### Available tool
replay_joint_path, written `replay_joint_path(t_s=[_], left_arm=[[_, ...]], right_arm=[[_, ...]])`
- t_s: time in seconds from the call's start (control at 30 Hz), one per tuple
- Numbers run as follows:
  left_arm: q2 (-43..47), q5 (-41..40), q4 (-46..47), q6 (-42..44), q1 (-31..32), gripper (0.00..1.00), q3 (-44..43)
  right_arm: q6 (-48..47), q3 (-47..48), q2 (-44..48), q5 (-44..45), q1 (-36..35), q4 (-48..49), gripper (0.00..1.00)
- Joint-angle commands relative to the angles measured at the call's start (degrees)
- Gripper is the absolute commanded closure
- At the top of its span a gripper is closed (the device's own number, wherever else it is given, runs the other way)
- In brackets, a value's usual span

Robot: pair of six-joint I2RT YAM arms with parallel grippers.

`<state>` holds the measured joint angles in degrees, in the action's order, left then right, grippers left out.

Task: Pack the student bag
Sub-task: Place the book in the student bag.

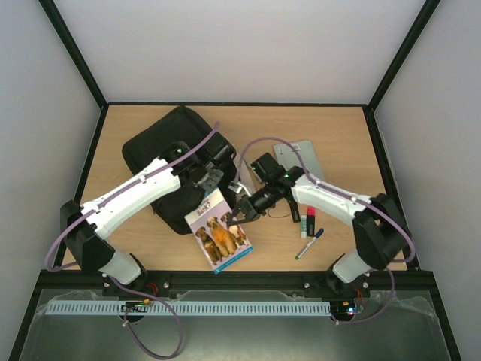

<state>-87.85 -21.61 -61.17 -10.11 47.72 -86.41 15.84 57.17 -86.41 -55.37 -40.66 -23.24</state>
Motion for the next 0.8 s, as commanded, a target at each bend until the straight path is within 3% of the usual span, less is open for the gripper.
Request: replay_joint_path(t_s=[0.0,0.47,0.77], left_arm=[[4.12,1.07,1.52,1.76,0.2,0.98,-2.3],[7.01,3.78,0.98,4.04,0.25,0.98,-2.15],[10.2,3.07,0.85,4.57,0.21,0.98,-3.04]], right_arm=[[3.8,7.43,-6.32,-5.72,-1.59,1.15,0.99],[7.69,17.31,-16.43,-3.39,-1.7,1.34,0.99],[11.33,10.4,-21.18,1.01,-1.7,6.98,0.99]])
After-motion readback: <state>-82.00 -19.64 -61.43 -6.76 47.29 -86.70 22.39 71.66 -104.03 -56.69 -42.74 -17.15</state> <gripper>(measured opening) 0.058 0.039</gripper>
